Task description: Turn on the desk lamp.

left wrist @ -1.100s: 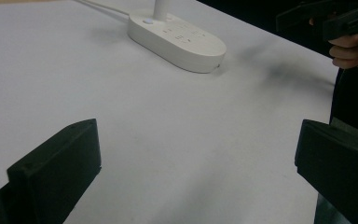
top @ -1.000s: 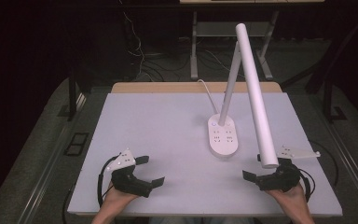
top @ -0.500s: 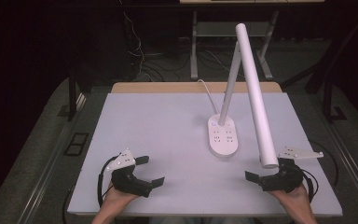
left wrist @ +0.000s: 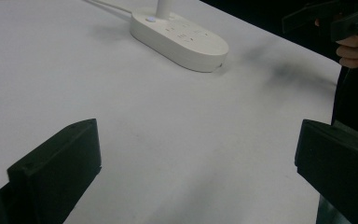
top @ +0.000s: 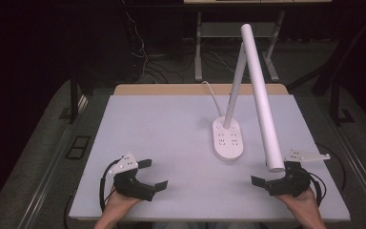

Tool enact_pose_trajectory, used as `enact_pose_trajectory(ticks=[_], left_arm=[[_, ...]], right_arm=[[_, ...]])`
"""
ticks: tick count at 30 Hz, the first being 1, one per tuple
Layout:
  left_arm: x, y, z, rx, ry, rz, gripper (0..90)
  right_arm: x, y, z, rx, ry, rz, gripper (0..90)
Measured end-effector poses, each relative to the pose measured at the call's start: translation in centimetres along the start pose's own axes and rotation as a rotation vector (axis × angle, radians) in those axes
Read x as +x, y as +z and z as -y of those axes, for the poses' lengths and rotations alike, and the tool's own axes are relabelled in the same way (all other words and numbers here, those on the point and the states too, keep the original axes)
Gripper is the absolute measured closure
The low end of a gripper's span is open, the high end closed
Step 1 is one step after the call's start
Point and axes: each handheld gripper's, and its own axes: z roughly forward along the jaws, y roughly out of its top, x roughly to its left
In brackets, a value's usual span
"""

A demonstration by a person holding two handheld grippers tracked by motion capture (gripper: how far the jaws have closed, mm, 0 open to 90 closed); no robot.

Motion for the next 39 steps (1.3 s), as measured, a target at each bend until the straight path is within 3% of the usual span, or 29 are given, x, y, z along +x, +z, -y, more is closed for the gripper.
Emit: enact_pose_trajectory(ticks=[13, 18, 39], left_arm=[[0.1, 0.1, 0.0, 0.003, -0.004, -0.005, 0.0], [0.1, 0.1, 0.1, 0.005, -0.007, -0.003, 0.0], [0.2, 0.0, 0.1, 0.000, -0.013, -0.007, 0.0]], right_arm=[[-0.4, 0.0, -1.4, 0.051, -0.024, 0.006, 0.4], [-0.5, -0.1, -2.4, 0.049, -0.045, 0.014, 0.4], [-1.5, 0.5, -5.9, 0.081, -0.058, 0.004, 0.4]])
